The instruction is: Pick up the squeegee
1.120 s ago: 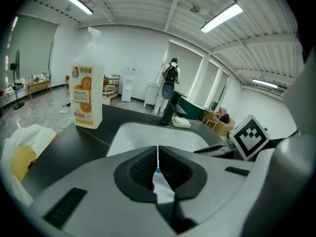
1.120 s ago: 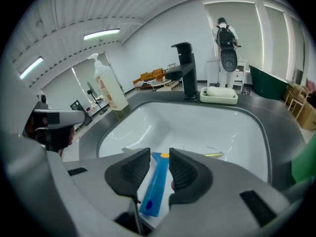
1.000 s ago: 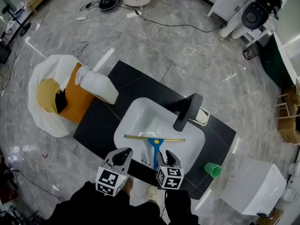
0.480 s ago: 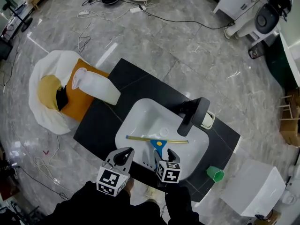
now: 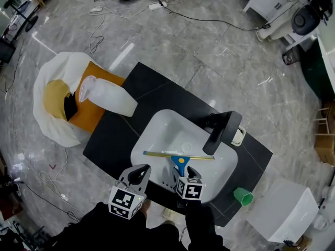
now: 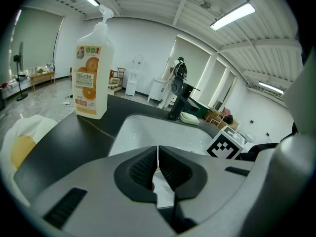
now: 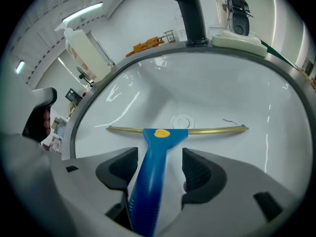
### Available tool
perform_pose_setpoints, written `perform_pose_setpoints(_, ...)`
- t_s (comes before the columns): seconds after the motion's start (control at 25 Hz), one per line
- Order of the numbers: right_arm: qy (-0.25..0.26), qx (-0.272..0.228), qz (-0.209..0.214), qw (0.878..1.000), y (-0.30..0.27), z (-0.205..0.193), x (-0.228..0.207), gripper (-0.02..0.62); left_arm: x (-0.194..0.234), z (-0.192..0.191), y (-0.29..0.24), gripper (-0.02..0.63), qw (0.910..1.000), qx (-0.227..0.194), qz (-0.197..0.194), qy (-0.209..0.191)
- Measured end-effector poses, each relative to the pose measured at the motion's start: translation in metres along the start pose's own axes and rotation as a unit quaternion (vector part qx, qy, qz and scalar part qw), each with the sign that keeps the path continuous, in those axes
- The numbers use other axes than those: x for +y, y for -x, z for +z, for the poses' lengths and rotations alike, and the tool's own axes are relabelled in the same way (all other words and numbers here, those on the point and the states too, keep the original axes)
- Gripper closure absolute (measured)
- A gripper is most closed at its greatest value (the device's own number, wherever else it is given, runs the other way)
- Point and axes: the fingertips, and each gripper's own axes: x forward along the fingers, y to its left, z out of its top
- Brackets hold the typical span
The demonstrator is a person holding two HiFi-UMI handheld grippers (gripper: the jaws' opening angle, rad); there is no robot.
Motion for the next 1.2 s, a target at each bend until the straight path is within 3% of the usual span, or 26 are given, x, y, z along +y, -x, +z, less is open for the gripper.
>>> perform_pose_setpoints(0.4,-0.026,0.029,0.014,0.999,-0.0099,-0.0085,0.0042,0.434,0.0025,-0.0037,-0.0027,0.577,1.0,0.003,0.002,0.005)
perform_pose_setpoints(1.2,-0.047,0.027,-0.01,0.998,-0.0106,-0.0085,-0.0016,0.457,0.0032,-0.0053,0.0017,0.577,1.0,0.0,0.001,0.005)
